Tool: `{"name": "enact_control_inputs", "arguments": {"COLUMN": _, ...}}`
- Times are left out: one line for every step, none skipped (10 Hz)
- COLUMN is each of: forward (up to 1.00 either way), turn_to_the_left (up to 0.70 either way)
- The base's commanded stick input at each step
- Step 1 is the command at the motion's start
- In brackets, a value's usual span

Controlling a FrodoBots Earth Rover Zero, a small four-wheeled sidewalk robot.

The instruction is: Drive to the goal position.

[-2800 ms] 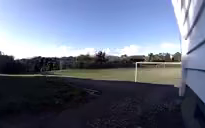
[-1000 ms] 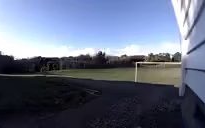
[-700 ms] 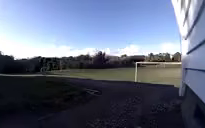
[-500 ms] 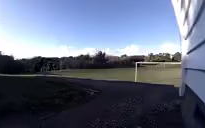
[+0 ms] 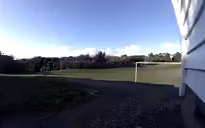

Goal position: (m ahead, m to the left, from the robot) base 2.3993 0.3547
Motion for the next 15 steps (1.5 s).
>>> {"name": "enact_control_inputs", "arguments": {"forward": 0.04, "turn_to_the_left": 0.0}}
{"name": "enact_control_inputs", "arguments": {"forward": 0.02, "turn_to_the_left": 0.0}}
{"name": "enact_control_inputs", "arguments": {"forward": 0.01, "turn_to_the_left": 0.0}}
{"name": "enact_control_inputs", "arguments": {"forward": 0.03, "turn_to_the_left": 0.0}}
{"name": "enact_control_inputs", "arguments": {"forward": 0.02, "turn_to_the_left": 0.0}}
{"name": "enact_control_inputs", "arguments": {"forward": 0.0, "turn_to_the_left": 0.0}}
{"name": "enact_control_inputs", "arguments": {"forward": 0.03, "turn_to_the_left": 0.0}}
{"name": "enact_control_inputs", "arguments": {"forward": 0.04, "turn_to_the_left": 0.0}}
{"name": "enact_control_inputs", "arguments": {"forward": 0.04, "turn_to_the_left": 0.0}}
{"name": "enact_control_inputs", "arguments": {"forward": 0.04, "turn_to_the_left": 0.0}}
{"name": "enact_control_inputs", "arguments": {"forward": 0.03, "turn_to_the_left": 0.0}}
{"name": "enact_control_inputs", "arguments": {"forward": 0.0, "turn_to_the_left": 0.0}}
{"name": "enact_control_inputs", "arguments": {"forward": 0.04, "turn_to_the_left": 0.0}}
{"name": "enact_control_inputs", "arguments": {"forward": 0.04, "turn_to_the_left": 0.0}}
{"name": "enact_control_inputs", "arguments": {"forward": 0.04, "turn_to_the_left": 0.0}}
